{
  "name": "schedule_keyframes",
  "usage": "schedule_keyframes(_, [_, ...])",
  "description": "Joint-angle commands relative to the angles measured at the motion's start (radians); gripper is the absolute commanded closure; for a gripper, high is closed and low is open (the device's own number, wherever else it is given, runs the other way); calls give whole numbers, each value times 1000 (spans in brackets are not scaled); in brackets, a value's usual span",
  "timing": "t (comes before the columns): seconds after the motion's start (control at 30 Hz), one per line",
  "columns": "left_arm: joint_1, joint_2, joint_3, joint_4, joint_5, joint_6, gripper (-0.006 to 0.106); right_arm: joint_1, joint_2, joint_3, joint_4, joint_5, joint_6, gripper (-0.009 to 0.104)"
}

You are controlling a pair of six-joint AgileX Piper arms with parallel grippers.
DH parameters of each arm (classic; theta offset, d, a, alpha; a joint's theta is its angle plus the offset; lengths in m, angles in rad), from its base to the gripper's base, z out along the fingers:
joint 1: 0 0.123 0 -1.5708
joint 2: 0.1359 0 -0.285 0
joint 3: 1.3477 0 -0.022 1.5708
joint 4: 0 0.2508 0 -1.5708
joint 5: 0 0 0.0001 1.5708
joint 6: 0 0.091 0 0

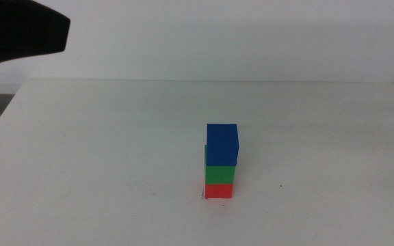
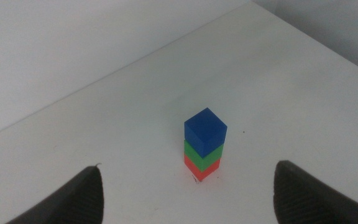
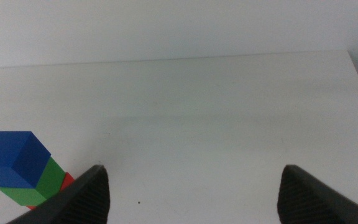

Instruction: Stack red cubes first, then green, then blue cubes in a specific spot.

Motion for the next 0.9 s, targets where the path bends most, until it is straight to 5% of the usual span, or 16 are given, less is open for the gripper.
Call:
schedule_keyframes(0.0, [2,-3,24,-3,-46,-1,7,-8,-6,8,2,-13,-12,6])
schedule_keyframes(0.4, [186,-175,610,-15,-889,-1,7,-8,-6,8,2,-15,-12,6])
schedule_keyframes(0.7, [404,-487,1087,6,-914,-1,7,-8,-78,89,21,-127,-12,6])
schedule_keyframes(0.87, [506,-744,1329,13,-914,-1,7,-18,-282,339,-113,-333,-12,6])
